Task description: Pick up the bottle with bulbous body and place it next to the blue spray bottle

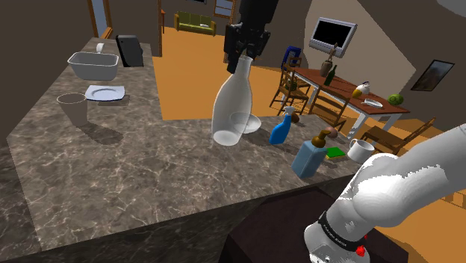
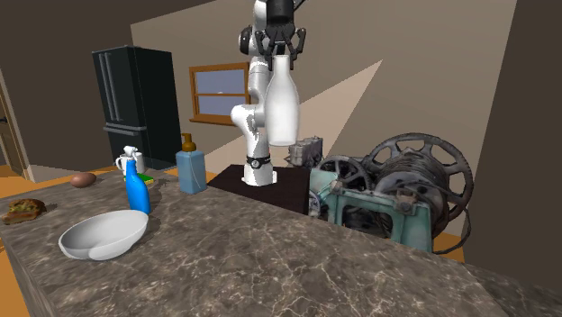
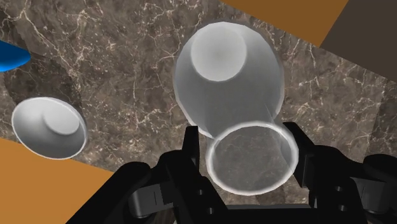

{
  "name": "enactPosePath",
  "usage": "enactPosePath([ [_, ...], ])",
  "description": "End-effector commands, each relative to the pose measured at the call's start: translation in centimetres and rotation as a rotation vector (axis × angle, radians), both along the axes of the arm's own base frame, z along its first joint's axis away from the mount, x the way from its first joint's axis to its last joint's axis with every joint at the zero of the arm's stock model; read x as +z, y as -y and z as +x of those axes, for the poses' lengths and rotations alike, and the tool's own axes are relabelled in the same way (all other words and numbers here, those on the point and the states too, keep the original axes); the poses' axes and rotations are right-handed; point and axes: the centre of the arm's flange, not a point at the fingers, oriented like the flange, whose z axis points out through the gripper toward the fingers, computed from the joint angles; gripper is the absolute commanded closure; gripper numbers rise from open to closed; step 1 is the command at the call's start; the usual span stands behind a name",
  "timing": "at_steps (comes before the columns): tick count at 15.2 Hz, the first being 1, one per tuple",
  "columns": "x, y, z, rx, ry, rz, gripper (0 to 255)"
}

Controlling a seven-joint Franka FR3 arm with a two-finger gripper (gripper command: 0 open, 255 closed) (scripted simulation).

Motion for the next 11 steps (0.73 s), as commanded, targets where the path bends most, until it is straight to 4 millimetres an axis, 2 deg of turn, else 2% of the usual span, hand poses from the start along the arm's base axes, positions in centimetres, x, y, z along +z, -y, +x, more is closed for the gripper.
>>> enactPosePath([
  [1,1.1,-0.1,0.0,0.000,0.000,0.000,255],
  [11,6.1,-0.1,0.0,0.000,0.000,0.000,255],
])
